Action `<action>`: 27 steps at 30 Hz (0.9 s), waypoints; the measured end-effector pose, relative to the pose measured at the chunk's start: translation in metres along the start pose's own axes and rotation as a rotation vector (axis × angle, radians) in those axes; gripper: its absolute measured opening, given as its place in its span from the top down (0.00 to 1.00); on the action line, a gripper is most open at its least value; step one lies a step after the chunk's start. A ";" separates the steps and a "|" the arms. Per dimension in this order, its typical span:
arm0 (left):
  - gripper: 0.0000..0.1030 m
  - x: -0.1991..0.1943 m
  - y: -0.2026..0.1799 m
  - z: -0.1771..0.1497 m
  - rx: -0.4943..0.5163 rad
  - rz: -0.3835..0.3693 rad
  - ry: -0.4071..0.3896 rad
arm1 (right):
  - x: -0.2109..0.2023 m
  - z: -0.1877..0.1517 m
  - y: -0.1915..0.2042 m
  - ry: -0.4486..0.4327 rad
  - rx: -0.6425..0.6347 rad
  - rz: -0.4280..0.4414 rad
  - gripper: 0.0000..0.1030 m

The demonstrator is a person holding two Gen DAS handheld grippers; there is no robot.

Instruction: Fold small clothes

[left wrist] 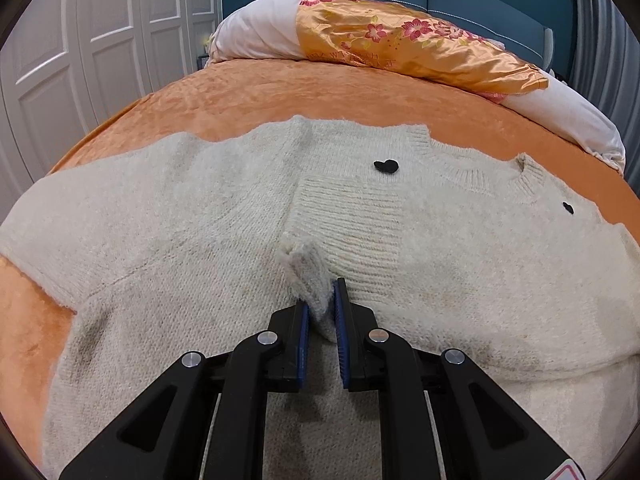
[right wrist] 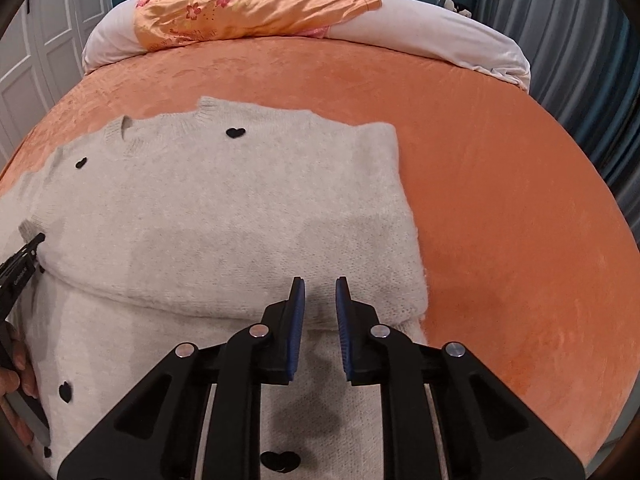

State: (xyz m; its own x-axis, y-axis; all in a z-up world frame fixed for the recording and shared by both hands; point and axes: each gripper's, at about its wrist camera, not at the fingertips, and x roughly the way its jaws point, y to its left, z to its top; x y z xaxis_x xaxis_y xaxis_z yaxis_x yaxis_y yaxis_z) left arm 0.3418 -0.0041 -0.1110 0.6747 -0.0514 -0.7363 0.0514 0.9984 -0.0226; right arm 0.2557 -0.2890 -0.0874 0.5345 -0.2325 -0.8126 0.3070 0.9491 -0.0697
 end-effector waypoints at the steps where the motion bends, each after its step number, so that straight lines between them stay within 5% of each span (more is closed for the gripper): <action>1: 0.88 0.000 0.000 0.000 0.001 0.001 0.000 | 0.001 0.000 0.000 0.002 0.001 0.000 0.85; 27: 0.88 -0.001 -0.001 -0.001 0.003 0.004 -0.001 | 0.033 -0.017 -0.016 -0.073 -0.012 -0.097 0.96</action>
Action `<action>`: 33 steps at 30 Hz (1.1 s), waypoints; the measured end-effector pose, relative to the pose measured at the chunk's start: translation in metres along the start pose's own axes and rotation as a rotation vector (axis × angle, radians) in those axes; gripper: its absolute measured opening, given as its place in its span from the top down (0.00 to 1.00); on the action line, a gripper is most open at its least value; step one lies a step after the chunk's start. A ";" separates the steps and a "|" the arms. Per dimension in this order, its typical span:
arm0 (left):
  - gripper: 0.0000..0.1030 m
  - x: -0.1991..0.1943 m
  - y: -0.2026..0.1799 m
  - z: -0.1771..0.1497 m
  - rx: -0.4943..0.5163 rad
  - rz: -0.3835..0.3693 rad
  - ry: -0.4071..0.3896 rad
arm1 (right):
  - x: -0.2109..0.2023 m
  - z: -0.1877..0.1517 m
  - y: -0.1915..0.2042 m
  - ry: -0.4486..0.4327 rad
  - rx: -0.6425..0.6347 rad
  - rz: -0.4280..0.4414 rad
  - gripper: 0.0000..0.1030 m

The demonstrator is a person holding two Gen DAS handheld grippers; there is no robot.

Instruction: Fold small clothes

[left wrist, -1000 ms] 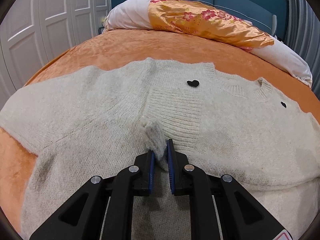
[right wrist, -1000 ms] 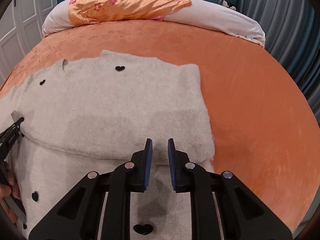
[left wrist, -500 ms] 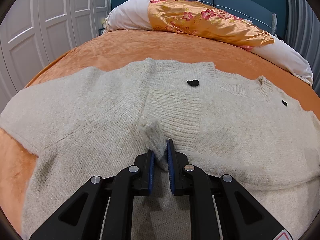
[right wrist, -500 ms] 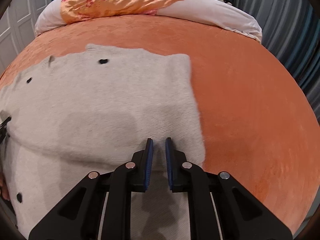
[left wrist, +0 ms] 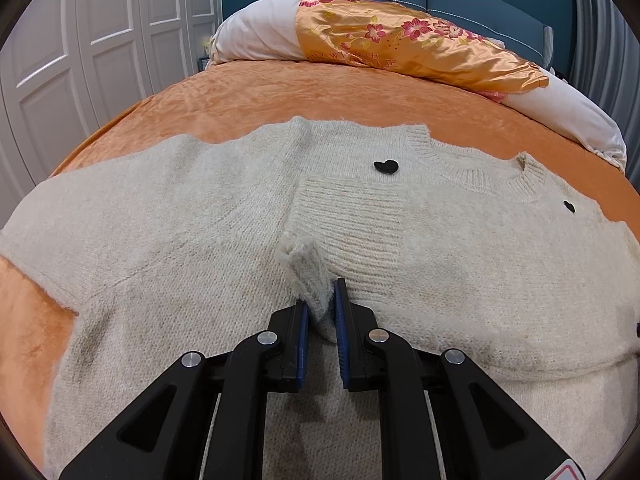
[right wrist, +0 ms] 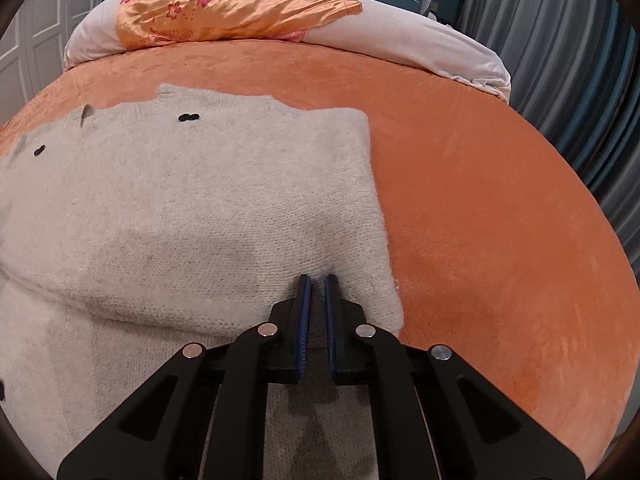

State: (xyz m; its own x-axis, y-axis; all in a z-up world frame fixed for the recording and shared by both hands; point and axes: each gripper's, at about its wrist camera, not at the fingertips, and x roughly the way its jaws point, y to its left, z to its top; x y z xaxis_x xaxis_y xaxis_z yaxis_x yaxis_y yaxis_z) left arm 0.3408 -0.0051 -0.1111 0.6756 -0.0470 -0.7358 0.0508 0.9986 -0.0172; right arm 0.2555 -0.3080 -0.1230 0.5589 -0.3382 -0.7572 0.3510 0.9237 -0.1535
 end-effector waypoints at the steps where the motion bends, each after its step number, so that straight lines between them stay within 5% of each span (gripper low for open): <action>1: 0.88 0.000 0.000 0.000 0.000 0.001 0.000 | 0.000 -0.001 -0.001 -0.003 0.003 0.003 0.96; 29: 0.86 -0.001 -0.001 0.003 0.017 0.019 -0.003 | 0.002 -0.004 -0.004 -0.034 0.018 0.023 0.96; 30: 0.79 -0.004 0.007 0.005 -0.016 -0.011 -0.004 | 0.002 -0.004 -0.004 -0.034 0.019 0.024 0.96; 33: 0.28 -0.020 0.046 0.013 -0.187 -0.124 -0.003 | 0.002 -0.004 -0.003 -0.033 0.017 0.021 0.96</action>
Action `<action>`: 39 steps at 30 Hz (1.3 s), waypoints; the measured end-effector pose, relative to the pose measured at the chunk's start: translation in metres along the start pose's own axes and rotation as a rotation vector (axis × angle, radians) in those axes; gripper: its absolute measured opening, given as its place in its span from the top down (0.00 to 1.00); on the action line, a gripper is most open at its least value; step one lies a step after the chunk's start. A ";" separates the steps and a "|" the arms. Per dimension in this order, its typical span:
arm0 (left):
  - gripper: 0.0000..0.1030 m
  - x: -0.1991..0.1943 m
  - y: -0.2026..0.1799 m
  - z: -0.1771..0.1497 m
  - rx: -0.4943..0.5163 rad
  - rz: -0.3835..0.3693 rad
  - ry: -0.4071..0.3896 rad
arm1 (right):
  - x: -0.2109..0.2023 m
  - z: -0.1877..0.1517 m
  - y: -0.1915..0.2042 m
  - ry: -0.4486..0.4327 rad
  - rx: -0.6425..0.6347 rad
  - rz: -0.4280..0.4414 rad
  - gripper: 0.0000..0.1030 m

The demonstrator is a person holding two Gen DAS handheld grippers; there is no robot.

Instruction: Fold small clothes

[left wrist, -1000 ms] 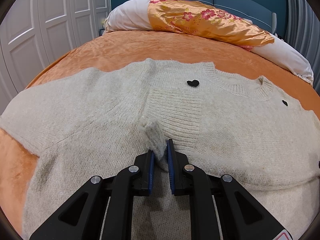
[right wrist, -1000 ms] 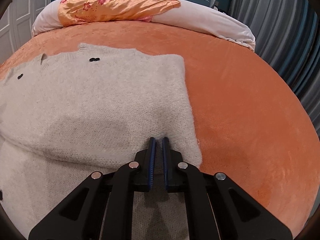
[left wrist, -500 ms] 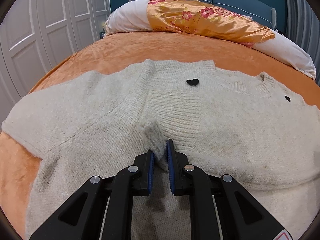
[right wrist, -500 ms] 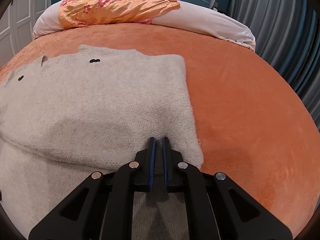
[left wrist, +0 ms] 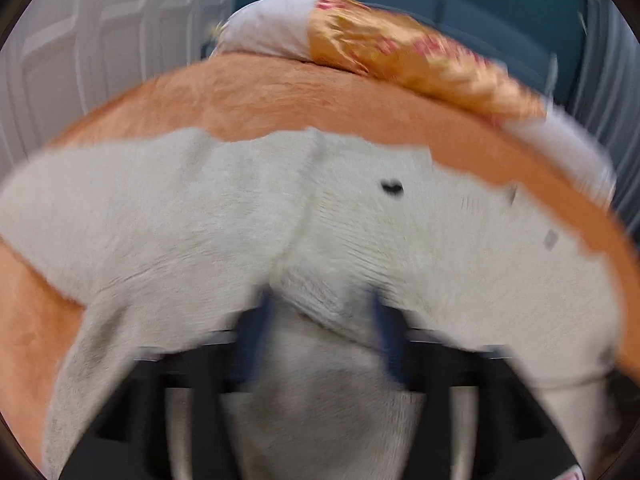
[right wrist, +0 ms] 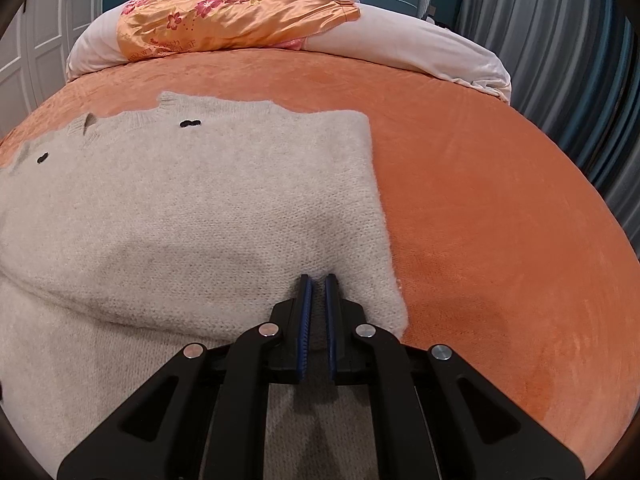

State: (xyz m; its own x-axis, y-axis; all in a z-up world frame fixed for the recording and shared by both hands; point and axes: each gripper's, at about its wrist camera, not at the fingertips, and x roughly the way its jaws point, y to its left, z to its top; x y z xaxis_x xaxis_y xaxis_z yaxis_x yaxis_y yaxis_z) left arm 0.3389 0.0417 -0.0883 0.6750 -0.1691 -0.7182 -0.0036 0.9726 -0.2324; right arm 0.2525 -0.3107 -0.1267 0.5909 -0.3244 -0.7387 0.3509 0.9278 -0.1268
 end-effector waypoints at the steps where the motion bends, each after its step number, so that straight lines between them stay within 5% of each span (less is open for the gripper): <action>1: 0.26 -0.011 0.014 0.004 -0.054 0.006 -0.024 | 0.000 0.000 0.000 -0.001 -0.001 -0.001 0.96; 5: 0.22 -0.051 0.095 0.031 -0.206 0.086 -0.100 | 0.001 0.001 0.000 -0.002 0.001 0.002 0.95; 14: 0.22 -0.043 0.278 0.076 -0.492 0.370 -0.036 | 0.001 0.000 0.000 -0.006 0.003 0.005 0.95; 20: 0.22 -0.035 0.332 0.076 -0.675 0.400 -0.075 | 0.001 0.000 0.000 -0.007 0.003 0.005 0.95; 24: 0.27 -0.022 0.325 0.089 -0.645 0.404 -0.067 | 0.001 0.000 0.000 -0.007 0.004 0.006 0.95; 26: 0.51 -0.016 0.311 0.097 -0.597 0.394 -0.057 | 0.000 0.000 -0.001 -0.008 0.005 0.007 0.95; 28: 0.89 -0.011 0.296 0.105 -0.549 0.352 -0.041 | 0.000 0.000 -0.001 -0.008 0.005 0.007 0.95; 29: 0.94 -0.009 0.287 0.109 -0.528 0.336 -0.039 | 0.000 0.000 -0.001 -0.009 0.005 0.008 0.95; 35: 0.96 -0.036 0.169 0.142 -0.254 0.196 -0.149 | -0.001 -0.001 -0.003 -0.015 0.019 0.023 0.95; 39: 0.96 -0.059 0.035 0.129 0.013 -0.013 -0.186 | -0.001 -0.001 -0.006 -0.019 0.032 0.039 0.95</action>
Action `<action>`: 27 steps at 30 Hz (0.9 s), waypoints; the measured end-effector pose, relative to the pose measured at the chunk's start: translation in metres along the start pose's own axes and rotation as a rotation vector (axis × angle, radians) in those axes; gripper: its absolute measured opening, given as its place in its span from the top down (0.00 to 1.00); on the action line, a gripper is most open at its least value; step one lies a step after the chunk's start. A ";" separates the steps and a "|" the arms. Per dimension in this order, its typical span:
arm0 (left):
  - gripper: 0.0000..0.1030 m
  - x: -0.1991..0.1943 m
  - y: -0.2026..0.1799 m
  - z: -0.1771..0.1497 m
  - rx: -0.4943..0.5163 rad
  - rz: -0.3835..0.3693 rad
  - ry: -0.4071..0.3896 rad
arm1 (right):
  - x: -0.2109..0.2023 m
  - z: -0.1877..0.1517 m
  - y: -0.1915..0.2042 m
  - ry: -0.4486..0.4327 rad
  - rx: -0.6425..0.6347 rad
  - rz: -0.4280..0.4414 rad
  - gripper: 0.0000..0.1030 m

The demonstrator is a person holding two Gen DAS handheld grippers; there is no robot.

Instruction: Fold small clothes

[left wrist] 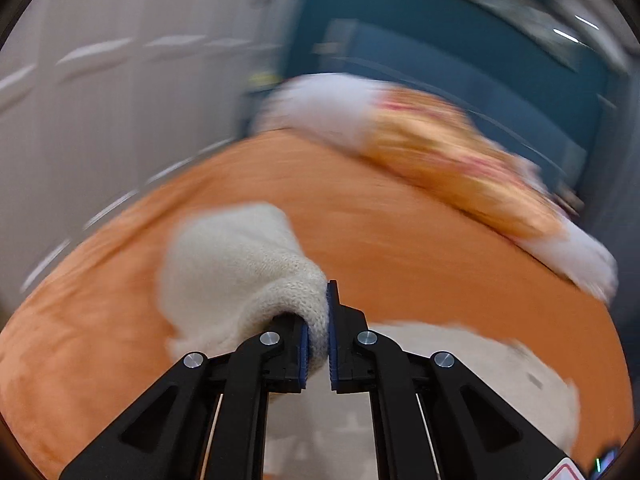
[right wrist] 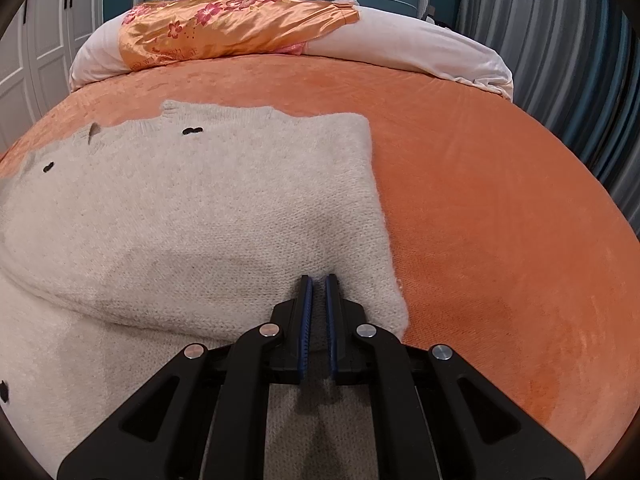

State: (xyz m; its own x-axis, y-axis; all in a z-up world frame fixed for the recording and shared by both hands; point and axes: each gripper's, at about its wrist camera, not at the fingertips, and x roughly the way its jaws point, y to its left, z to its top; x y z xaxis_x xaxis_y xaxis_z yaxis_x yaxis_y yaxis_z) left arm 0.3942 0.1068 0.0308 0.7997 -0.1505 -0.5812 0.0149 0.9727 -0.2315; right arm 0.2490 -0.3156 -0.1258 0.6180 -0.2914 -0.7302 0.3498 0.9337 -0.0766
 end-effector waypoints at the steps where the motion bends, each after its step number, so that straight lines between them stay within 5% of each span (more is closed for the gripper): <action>1: 0.96 -0.004 -0.035 -0.011 0.058 -0.066 0.015 | 0.000 0.000 -0.001 0.000 0.007 0.009 0.95; 5: 0.92 0.003 -0.142 -0.091 0.250 -0.235 0.182 | 0.000 0.001 -0.006 -0.002 0.025 0.033 0.95; 8: 0.81 0.012 -0.180 -0.163 0.371 -0.214 0.273 | -0.001 0.001 -0.008 -0.004 0.036 0.048 0.95; 9: 0.70 0.011 -0.182 -0.177 0.373 -0.195 0.277 | -0.001 0.001 -0.009 -0.006 0.042 0.056 0.95; 12: 0.50 0.001 -0.162 -0.192 0.274 -0.214 0.280 | -0.002 0.002 -0.015 -0.005 0.067 0.094 0.94; 15: 0.37 -0.007 -0.114 -0.171 0.146 -0.186 0.260 | -0.005 0.004 -0.019 -0.004 0.088 0.128 0.93; 17: 0.33 -0.017 -0.082 -0.154 0.081 -0.147 0.222 | -0.018 0.008 -0.011 -0.021 0.049 0.109 0.84; 19: 0.33 -0.023 -0.048 -0.143 0.034 -0.105 0.206 | -0.035 0.011 0.007 -0.054 0.012 0.125 0.58; 24: 0.33 -0.004 0.025 -0.132 -0.121 0.031 0.240 | -0.078 0.030 0.097 -0.078 -0.112 0.326 0.57; 27: 0.33 0.007 0.045 -0.138 -0.144 0.096 0.256 | -0.082 0.041 0.162 -0.078 -0.230 0.378 0.44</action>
State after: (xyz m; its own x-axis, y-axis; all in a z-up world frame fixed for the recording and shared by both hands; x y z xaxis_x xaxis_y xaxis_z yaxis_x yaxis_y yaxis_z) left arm 0.3181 0.1250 -0.0913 0.6160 -0.1162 -0.7791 -0.1531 0.9525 -0.2632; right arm 0.2844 -0.1487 -0.0506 0.7265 0.0730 -0.6832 -0.0716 0.9970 0.0303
